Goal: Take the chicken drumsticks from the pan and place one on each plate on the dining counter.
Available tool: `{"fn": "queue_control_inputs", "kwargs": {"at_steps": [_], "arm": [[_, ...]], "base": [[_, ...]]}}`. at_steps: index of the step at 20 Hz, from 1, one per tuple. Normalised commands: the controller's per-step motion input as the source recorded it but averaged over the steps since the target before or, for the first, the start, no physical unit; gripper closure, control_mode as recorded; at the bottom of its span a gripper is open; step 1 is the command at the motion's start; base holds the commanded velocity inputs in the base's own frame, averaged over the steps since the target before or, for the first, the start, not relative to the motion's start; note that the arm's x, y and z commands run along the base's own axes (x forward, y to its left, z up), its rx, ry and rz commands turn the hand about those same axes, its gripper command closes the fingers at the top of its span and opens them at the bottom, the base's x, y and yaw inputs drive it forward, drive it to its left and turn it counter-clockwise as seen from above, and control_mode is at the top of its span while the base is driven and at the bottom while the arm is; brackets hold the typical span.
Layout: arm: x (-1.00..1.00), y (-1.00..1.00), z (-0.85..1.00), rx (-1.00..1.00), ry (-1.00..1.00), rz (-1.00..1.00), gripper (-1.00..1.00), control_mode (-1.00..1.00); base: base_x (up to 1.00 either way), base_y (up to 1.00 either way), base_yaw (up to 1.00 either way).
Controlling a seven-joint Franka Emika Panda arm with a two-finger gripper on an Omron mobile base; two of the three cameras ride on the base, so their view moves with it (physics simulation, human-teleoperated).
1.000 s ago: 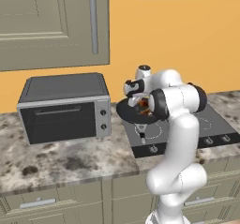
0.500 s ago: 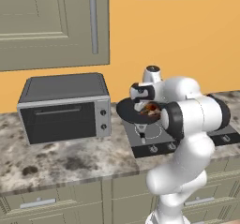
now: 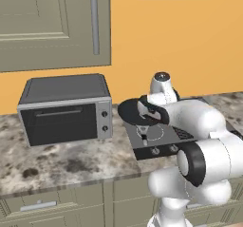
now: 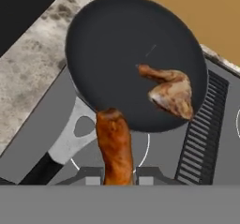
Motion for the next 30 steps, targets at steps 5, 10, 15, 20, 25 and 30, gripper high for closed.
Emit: {"fn": "queue_control_inputs", "kwargs": {"at_steps": [5, 10, 15, 20, 25, 30], "arm": [[-0.65, 0.00, 0.43, 0.10, -0.02, -0.29, 1.00, -1.00], [-0.79, 0.00, 0.44, 0.21, -0.03, -0.09, 1.00, -1.00], [-0.65, 0.01, 0.27, 0.12, -0.03, 0.00, 1.00, -1.00], [-0.18, 0.00, 0.04, 0.01, -0.04, 0.00, 1.00, -1.00], [0.00, 0.00, 0.00, 0.00, 0.00, 0.00, 1.00, 1.00], [0.00, 0.00, 0.00, 0.00, 0.00, 0.00, 1.00, 1.00]], "base": [[0.00, 0.00, 0.00], [0.00, 0.00, 0.00], [0.00, 0.00, 0.00], [0.00, 0.00, 0.00], [-0.40, 0.00, -0.28], [0.00, 0.15, -1.00]]}}
